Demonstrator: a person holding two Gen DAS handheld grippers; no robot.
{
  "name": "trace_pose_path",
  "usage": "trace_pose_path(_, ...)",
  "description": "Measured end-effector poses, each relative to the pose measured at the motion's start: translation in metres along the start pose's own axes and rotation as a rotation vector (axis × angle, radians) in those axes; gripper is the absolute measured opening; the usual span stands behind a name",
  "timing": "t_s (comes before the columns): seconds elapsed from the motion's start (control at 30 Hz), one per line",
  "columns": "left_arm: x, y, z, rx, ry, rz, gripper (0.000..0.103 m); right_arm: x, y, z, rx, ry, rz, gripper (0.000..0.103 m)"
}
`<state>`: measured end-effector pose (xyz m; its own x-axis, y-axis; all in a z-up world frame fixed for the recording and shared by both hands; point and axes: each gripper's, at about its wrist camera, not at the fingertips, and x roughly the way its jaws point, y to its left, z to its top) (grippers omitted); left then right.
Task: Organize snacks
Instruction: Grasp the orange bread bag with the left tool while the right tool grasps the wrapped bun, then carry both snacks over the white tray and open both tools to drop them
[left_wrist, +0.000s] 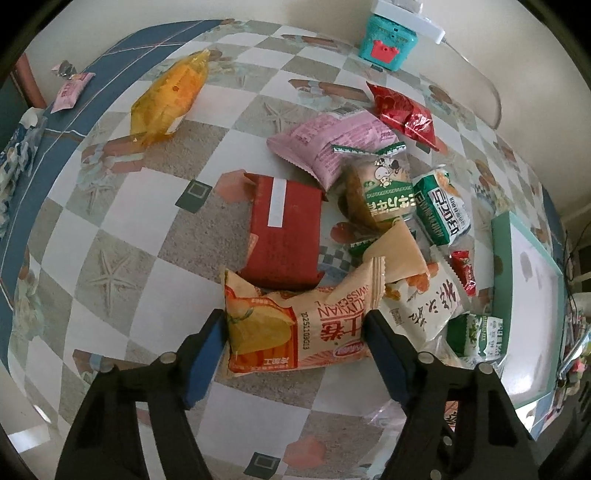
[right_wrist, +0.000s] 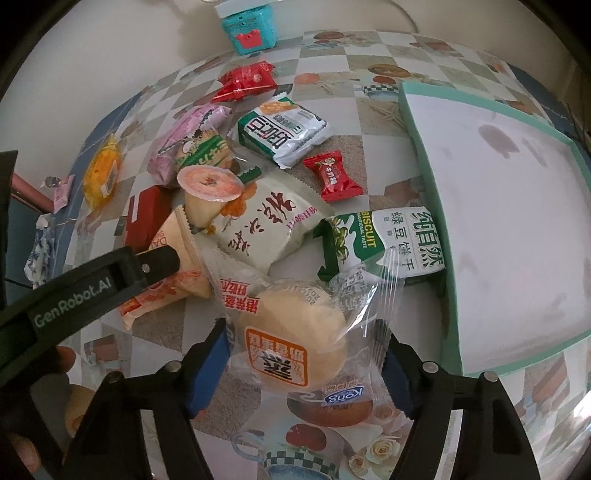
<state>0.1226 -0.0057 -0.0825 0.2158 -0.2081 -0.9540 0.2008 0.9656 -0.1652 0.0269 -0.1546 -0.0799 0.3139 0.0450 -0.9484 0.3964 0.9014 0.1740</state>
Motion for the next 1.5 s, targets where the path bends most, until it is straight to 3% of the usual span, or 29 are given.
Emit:
trace_pose_path(0.4, -0.024, 0.010, -0.010, -0.028, -0.012, -0.003, 0.073, -0.014, -0.011, -0.002, 0.027, -0.018, 0.019, 0.068)
trace_pose_path(0.7, -0.058, 0.003, -0.010, -0.051, -0.043, 0.053, 0.073, -0.045, -0.024, 0.002, 0.069, -0.093, 0.053, 0.067)
trace_pose_path(0.93, -0.076, -0.038, -0.008, -0.012, -0.055, 0.053, 0.073, -0.068, -0.046, 0.012, 0.133, -0.161, 0.019, 0.067)
trace_pose_path(1.07, -0.084, -0.069, -0.006, 0.029, -0.068, 0.045, 0.073, -0.077, -0.067, 0.022, 0.176, -0.196, -0.043, 0.067)
trace_pose_path(1.5, -0.085, -0.176, -0.004, 0.123, -0.076, -0.025, 0.073, -0.091, -0.172, 0.042, 0.381, -0.212, -0.136, 0.068)
